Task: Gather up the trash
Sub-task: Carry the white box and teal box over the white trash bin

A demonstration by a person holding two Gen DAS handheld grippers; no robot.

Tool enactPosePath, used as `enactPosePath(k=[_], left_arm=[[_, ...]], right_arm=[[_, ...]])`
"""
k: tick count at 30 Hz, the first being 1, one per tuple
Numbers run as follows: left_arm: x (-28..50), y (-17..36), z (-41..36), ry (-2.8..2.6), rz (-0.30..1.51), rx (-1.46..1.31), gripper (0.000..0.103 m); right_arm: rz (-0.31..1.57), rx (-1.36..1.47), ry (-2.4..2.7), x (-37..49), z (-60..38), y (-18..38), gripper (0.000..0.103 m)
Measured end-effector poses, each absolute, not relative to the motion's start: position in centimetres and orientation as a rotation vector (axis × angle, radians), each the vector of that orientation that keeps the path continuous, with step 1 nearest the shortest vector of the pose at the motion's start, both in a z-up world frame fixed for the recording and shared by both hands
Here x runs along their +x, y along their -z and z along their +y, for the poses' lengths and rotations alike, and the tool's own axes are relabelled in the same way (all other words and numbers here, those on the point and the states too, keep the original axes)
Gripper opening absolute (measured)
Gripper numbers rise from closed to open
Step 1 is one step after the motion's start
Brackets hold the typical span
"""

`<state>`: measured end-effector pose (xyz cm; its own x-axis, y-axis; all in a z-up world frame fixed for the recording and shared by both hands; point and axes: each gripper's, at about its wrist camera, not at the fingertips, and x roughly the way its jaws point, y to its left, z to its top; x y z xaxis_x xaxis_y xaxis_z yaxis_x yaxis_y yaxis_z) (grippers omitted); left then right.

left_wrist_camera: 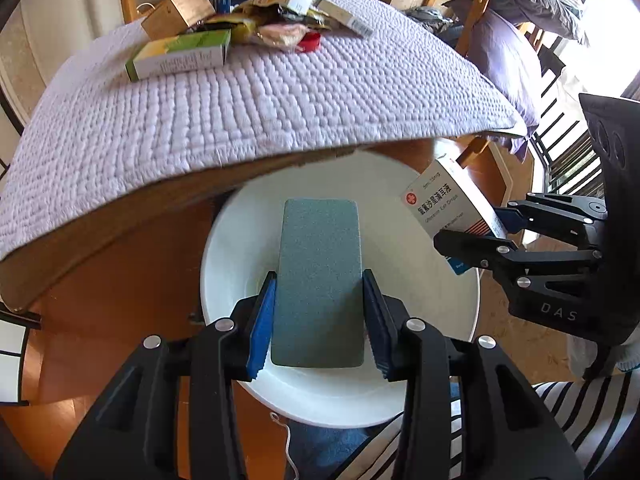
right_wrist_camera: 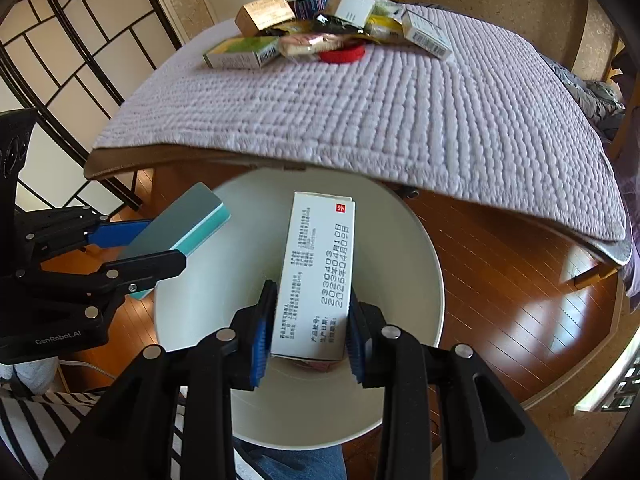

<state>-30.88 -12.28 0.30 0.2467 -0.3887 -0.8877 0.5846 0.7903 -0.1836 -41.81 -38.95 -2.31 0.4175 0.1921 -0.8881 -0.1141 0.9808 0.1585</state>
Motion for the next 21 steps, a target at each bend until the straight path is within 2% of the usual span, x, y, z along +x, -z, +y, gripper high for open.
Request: enactPosePath(k=[21], left_arm=[[-31.5,3.5,-12.3,0.630,1.211,0.268,0.043]], right_arm=[[1.184,0.034,-0.157,-42.2,-37.8,5.7,0.032]])
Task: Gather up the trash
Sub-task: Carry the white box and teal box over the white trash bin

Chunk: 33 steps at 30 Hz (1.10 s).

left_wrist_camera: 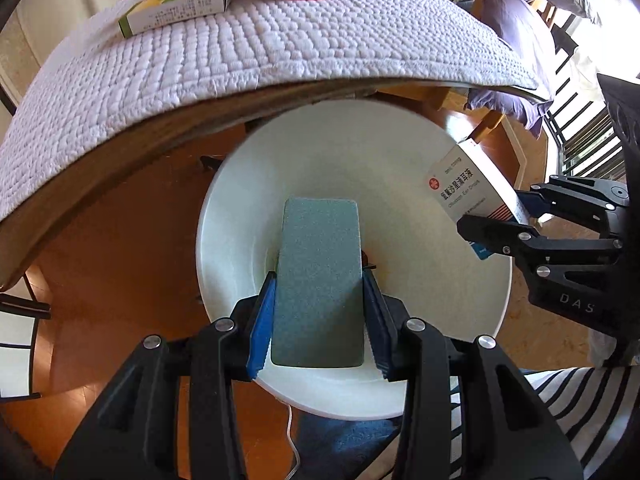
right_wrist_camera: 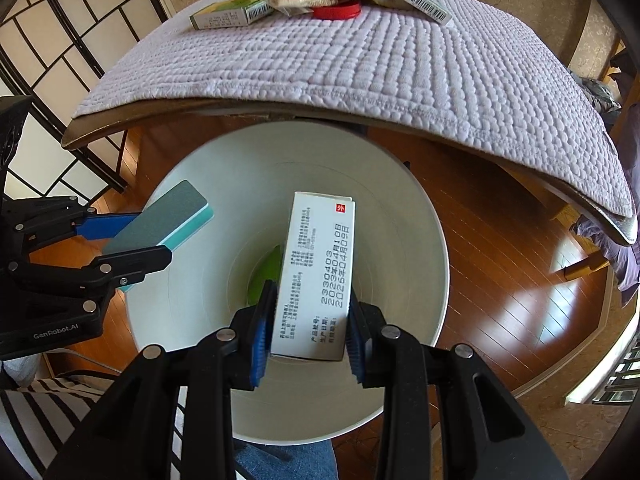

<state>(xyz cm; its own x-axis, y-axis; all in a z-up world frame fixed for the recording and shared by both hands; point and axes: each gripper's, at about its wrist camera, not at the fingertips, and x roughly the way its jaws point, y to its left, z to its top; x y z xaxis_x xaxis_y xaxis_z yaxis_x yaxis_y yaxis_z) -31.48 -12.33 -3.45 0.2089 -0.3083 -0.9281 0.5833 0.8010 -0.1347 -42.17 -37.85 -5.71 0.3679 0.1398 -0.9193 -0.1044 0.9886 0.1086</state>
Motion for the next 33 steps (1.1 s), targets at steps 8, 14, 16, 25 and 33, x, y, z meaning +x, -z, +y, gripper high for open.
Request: enactPosePath(k=[8,14,16,25,33], left_arm=[[-31.2,4.7,-13.2,0.623,1.228,0.286,0.043],[-31.2,5.5,-15.1,0.622,1.231,0.300,0.043],[-31.1,5.8,-15.4,0.620,1.234,0.302,0.043],[-30.9,6.7,-16.4,0.608,1.241,0.319,0.043],[-30.9,7.5,-17.2,0.603,1.246,0.325,0.043]], right_arm=[[1.202,0.035,-0.159,-42.0,-37.7,6.8,0.032],[1.207,0.032,-0.158,-41.9,-38.0,7.6,0.032],[1.208,0.030,-0.157,-41.8,-37.9,7.6,0.032],[1.214,0.032,-0.160,-41.3,-37.8,9.2,0.032],[1.220,0.034,-0.168,-40.0,-37.7,10.4,0.032]])
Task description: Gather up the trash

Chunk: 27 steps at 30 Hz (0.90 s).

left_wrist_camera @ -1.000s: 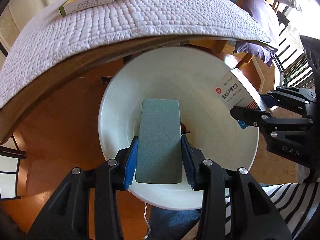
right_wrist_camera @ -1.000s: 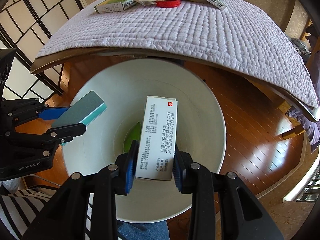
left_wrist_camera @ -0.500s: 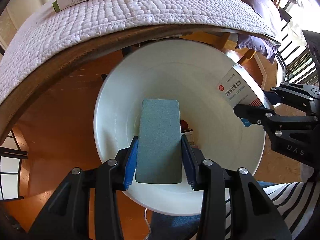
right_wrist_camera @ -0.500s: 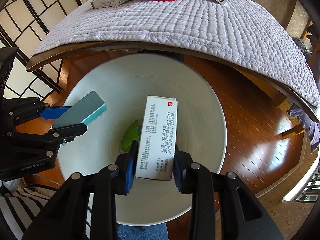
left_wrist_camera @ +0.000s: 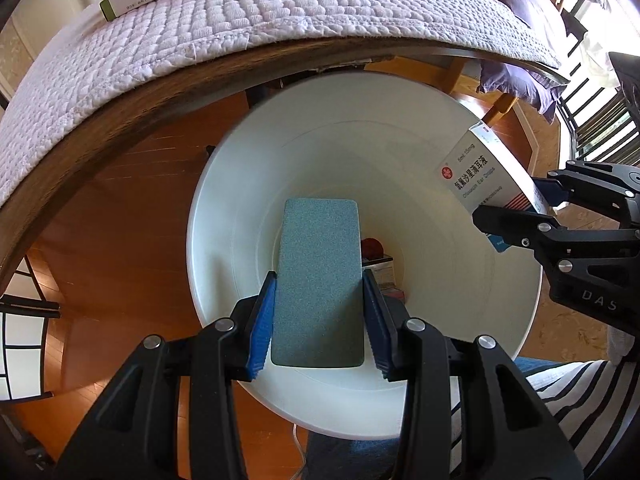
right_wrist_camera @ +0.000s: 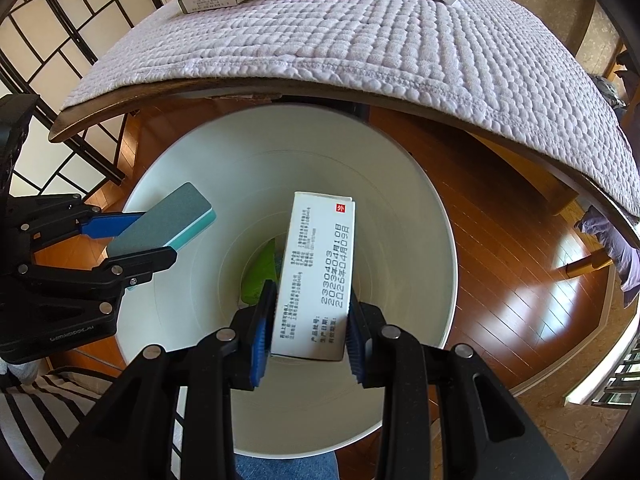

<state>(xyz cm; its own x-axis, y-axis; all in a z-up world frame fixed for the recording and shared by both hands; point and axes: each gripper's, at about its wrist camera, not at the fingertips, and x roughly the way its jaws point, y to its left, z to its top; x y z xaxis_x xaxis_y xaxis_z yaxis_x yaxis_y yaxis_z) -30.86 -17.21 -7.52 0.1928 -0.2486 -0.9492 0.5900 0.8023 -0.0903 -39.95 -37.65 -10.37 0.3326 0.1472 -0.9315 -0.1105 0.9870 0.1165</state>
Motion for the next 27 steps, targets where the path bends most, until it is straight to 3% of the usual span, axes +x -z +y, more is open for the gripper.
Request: enactPosePath(k=[11,12,13,14,15,27], left_arm=[[-30.2,7.4,-16.9,0.611,1.245,0.323,0.043],[-30.2,7.2,-16.8,0.612,1.235,0.328,0.045],[-30.2,7.0,-16.7,0.615,1.222,0.335,0.048],[-30.3,6.9,-16.6,0.618,1.215,0.341,0.063],[-30.3,6.7,-16.6,0.623,1.204,0.344,0.069],[-30.2,6.2,-15.8,0.619,1.203,0.341,0.071]], right_arm=[[1.216,0.034,-0.172,-39.1,-38.4,9.8,0.032],[1.211,0.031,-0.175,-39.0,-38.4,9.7,0.038],[1.211,0.027,-0.175,-39.0,-38.4,9.4,0.059],[1.205,0.023,-0.170,-39.0,-38.3,9.2,0.068],[1.189,0.022,-0.169,-39.0,-38.3,8.7,0.070],[1.179,-0.003,-0.145,-39.0,-38.2,7.3,0.070]])
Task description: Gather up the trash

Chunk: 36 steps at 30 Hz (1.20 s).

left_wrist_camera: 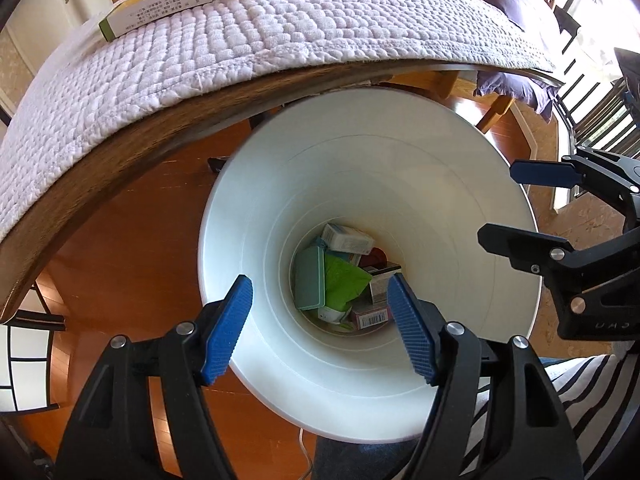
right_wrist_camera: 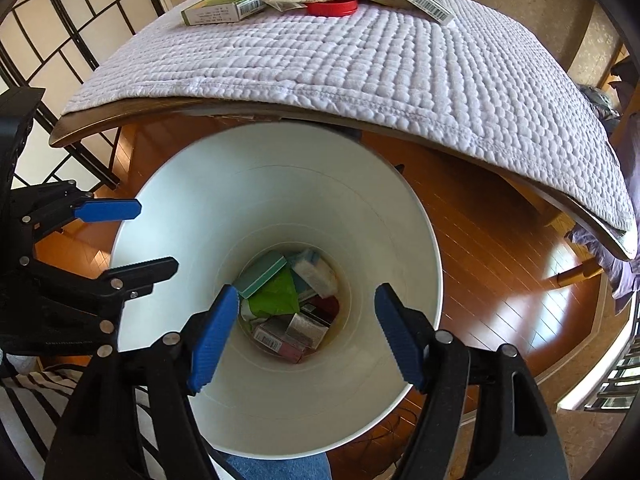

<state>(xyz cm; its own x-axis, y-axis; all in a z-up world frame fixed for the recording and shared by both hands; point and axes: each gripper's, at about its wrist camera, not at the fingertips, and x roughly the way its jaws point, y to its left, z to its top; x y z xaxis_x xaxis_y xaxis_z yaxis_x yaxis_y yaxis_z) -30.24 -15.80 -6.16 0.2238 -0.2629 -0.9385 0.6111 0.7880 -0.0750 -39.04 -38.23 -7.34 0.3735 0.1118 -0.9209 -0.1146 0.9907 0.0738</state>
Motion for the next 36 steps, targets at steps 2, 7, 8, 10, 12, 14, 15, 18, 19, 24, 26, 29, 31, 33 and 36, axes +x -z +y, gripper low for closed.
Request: enactPosePath(k=[2,7,8,10,12,14,15,18,19,24,26,29,31,33,36], left_arm=[[-30.1,5.2,-15.0,0.618,1.188,0.330,0.071],[-28.4,0.0,-12.5,0.574,1.083,0.236,0.071],[-27.7,-1.0,-11.9,0.556,1.059,0.217,0.071],[-25.7,-3.3,-10.0,0.503,1.005,0.166,0.071],[-23.7,-5.1,-8.3,0.458,0.961,0.130,0.072],[-20.9,-6.5,-6.7,0.375,0.912,0.117,0.080],[-19.9,-6.9,-6.2,0.350,0.898,0.113,0.084],[-15.9,-7.6,-4.6,0.276,0.855,0.077,0.093],[-14.5,-7.6,-4.4,0.257,0.852,0.077,0.093],[-8.3,-5.2,-3.8,0.181,0.879,0.058,0.093],[-6.9,-4.3,-4.1,0.172,0.894,0.052,0.093],[-4.6,-2.9,-4.3,0.145,0.921,0.045,0.093],[-3.7,-2.2,-4.2,0.128,0.925,0.037,0.093],[-2.9,-1.5,-4.2,0.118,0.932,0.031,0.093],[-1.9,-0.5,-4.1,0.105,0.940,0.023,0.093]], right_arm=[[1.171,-0.005,-0.143,-39.6,-38.6,6.7,0.070],[1.057,0.001,-0.106,-39.4,-41.1,1.6,0.070],[1.032,0.004,-0.095,-39.0,-41.9,0.6,0.070],[0.975,0.013,-0.060,-37.8,-44.1,-1.7,0.070],[0.941,0.021,-0.024,-36.1,-46.2,-3.2,0.072],[0.918,0.016,0.010,-33.9,-48.8,-4.0,0.081],[0.900,0.011,0.030,-32.8,-49.8,-4.4,0.086],[0.859,0.035,0.086,-29.2,-53.4,-4.3,0.093],[0.868,0.041,0.102,-28.3,-54.4,-4.1,0.093],[0.892,0.067,0.173,-22.2,-57.9,-2.0,0.093],[0.887,0.069,0.207,-20.8,-58.7,-1.2,0.093],[0.885,0.069,0.241,-18.1,-59.8,0.1,0.093],[0.900,0.067,0.253,-16.8,-60.4,1.0,0.093],[0.924,0.060,0.260,-15.7,-60.8,2.0,0.093],[0.935,0.084,0.256,-14.8,-61.7,2.7,0.093]])
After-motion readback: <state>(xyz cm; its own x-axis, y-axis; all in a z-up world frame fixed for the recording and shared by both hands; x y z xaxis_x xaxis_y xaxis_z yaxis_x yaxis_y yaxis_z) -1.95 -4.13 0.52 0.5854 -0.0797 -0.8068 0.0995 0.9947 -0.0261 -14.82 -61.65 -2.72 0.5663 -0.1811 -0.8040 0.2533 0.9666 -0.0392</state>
